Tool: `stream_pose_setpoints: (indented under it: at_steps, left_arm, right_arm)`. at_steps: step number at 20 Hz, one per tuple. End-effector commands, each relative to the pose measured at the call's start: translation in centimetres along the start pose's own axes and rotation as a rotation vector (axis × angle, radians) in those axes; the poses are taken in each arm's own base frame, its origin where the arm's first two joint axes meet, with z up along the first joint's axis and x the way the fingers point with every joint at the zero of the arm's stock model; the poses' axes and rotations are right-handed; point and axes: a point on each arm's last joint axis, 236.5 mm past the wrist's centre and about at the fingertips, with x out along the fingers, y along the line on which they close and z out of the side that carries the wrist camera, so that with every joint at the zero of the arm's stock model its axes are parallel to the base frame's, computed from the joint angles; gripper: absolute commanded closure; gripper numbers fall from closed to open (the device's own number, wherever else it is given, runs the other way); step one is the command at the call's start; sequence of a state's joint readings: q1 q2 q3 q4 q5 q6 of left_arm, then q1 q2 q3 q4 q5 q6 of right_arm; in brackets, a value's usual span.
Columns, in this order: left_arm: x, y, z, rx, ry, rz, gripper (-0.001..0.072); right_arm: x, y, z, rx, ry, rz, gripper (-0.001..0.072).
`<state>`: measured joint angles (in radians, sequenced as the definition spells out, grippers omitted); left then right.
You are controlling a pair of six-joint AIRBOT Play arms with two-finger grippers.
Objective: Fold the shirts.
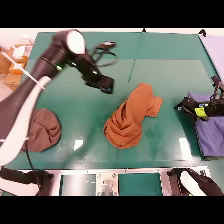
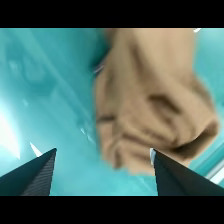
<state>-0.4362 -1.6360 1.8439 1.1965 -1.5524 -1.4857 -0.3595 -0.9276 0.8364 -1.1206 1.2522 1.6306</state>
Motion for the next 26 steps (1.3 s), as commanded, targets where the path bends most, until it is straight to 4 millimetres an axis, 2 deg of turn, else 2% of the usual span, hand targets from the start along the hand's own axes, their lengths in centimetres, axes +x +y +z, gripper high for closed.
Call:
stream_pose_setpoints:
  at_steps: [1, 3, 6, 9, 10, 12, 14, 16, 17, 20, 21, 22, 24, 26]
  left_arm:
    - [-1.0, 5.3, -4.4, -0.197, 0.142, -0.040, 0.0037]
    - [2.1, 4.9, -6.9, -0.270, 0.196, -0.154, 0.0037]
    - [8.3, 1.5, -12.3, -0.357, 0.288, -0.328, 0.0037]
    - [13.4, -2.8, -17.5, -0.398, 0.372, -0.426, 0.0036]
    - [14.6, -4.3, -18.1, -0.400, 0.366, -0.451, 0.0037]
    - [16.5, -6.4, -17.6, -0.403, 0.306, -0.469, 0.0036]
    - [18.0, -7.5, -17.2, -0.390, 0.271, -0.436, 0.0036]
    - [18.8, -8.6, -17.3, -0.362, 0.258, -0.417, 0.0038]
    - [19.0, -8.7, -17.2, -0.366, 0.254, -0.412, 0.0135]
    - [19.2, -8.0, -17.7, -0.336, 0.261, -0.378, 0.0545]
    - [19.4, -7.5, -18.1, -0.315, 0.269, -0.354, 0.0687]
    - [19.4, -6.9, -18.3, -0.313, 0.275, -0.330, 0.0686]
    - [18.7, -5.6, -17.6, -0.319, 0.254, -0.319, 0.0687]
    - [16.1, -3.1, -14.8, -0.311, 0.166, -0.285, 0.0687]
  right_arm:
    - [3.4, -1.1, 2.4, 0.051, 0.069, 0.080, 0.0311]
    - [6.1, 0.3, 3.4, 0.063, 0.094, 0.201, 0.0311]
    - [9.0, 2.5, 5.7, 0.069, 0.123, 0.347, 0.0311]
    - [11.5, 3.8, 8.9, 0.044, 0.142, 0.369, 0.0311]
    - [12.3, 4.6, 9.9, 0.020, 0.145, 0.373, 0.0311]
    - [13.7, 6.3, 11.4, -0.005, 0.155, 0.380, 0.0311]
    - [15.4, 7.6, 12.4, -0.008, 0.173, 0.383, 0.0311]
    - [17.3, 8.3, 12.4, 0.004, 0.206, 0.382, 0.0312]
    - [18.2, 8.5, 12.1, 0.008, 0.228, 0.380, 0.0314]
    - [19.9, 9.1, 10.9, 0.000, 0.269, 0.380, 0.0371]
    - [19.9, 9.3, 10.7, -0.009, 0.272, 0.380, 0.0551]
    - [19.7, 9.5, 10.8, -0.017, 0.274, 0.384, 0.0698]
    - [18.2, 10.1, 11.9, -0.048, 0.258, 0.406, 0.0698]
    - [14.5, 11.4, 14.2, -0.111, 0.198, 0.438, 0.0699]
